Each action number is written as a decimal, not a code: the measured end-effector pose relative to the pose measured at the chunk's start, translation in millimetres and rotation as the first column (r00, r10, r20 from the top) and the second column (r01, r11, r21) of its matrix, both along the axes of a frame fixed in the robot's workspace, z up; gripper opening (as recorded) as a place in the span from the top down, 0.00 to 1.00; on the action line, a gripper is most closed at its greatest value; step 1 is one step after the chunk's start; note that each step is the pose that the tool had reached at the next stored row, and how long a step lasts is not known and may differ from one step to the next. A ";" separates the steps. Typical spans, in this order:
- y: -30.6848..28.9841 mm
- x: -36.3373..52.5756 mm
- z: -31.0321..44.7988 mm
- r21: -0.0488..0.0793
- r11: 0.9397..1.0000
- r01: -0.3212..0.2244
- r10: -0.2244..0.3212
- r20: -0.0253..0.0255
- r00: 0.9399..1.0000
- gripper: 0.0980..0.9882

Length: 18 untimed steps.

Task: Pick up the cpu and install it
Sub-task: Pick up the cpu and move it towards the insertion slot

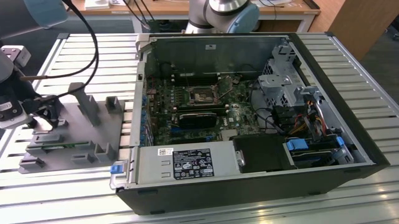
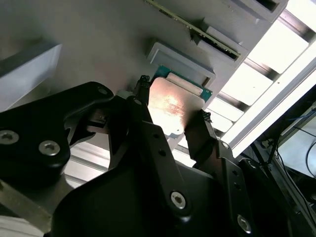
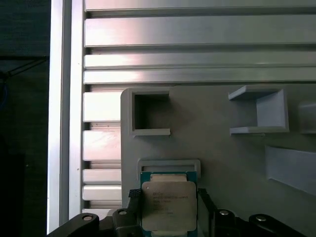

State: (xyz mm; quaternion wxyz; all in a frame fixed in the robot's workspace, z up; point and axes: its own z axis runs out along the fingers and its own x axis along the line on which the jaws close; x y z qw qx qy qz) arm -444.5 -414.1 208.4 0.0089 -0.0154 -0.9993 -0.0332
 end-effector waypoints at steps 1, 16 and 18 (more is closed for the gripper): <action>0.0 0.0 0.9 0.000 1.000 0.000 0.000 0.000 1.000 0.51; 0.0 0.0 17.2 0.002 1.000 0.000 0.000 0.000 1.000 0.51; 0.0 0.0 19.9 0.002 1.000 0.000 0.000 0.000 1.000 0.51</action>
